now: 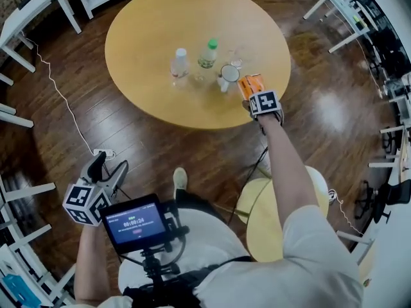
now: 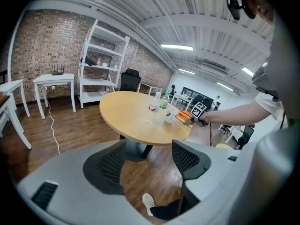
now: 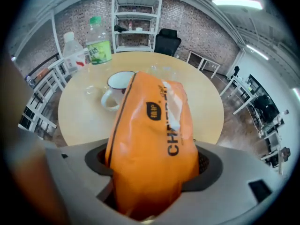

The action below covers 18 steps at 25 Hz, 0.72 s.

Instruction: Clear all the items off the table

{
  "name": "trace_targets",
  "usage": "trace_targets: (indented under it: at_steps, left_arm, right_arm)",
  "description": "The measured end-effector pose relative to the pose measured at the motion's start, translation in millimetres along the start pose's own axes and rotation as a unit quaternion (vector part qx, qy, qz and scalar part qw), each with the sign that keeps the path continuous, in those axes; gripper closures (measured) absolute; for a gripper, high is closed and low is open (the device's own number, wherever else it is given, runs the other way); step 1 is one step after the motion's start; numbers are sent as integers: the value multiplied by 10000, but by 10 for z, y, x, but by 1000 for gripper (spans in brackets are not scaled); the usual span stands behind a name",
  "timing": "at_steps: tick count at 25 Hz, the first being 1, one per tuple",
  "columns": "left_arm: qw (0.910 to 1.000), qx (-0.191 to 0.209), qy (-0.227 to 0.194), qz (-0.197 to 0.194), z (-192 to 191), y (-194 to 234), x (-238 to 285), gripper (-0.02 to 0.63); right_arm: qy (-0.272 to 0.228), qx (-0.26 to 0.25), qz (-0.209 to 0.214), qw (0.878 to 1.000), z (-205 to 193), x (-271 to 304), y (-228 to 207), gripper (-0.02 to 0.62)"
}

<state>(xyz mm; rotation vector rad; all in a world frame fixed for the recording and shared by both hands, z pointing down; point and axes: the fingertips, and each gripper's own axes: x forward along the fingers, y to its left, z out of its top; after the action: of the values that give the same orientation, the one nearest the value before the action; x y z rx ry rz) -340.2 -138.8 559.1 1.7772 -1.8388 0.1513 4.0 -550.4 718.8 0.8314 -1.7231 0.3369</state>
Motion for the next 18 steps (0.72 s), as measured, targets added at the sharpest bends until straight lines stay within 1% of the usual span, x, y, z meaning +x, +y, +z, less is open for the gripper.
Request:
trace_targets:
  at_steps: [3,6,10,12,15,17,18]
  left_arm:
    - [9998,120,131,96,56,31,169,288]
    - [9997,114,224,74,81,14,335,288]
    - [9993,215,305,-58,185,-70,592,288]
    - [9989,289,338,-170,255,-123,733,288]
    - [9979,396,383,-346,357,-199,912,288]
    - [9973,448,383,-445,412,-260,983,288]
    - [9969,477,378,-489,434,-291,1006,288]
  right_arm:
    - [242,76,-68,9997,96,244,-97,204]
    - [387,125,-134,9991,142,397,-107,200]
    - [357,300,-4,9989,135,525,-24,182]
    - [294,293,27,9991,136,552,-3,162]
    - [142,203,70,9997,167,541,22,91]
    - [-46,203,170,9996,194,504,33,86]
    - [-128,207,208,9995,196,477,31,45]
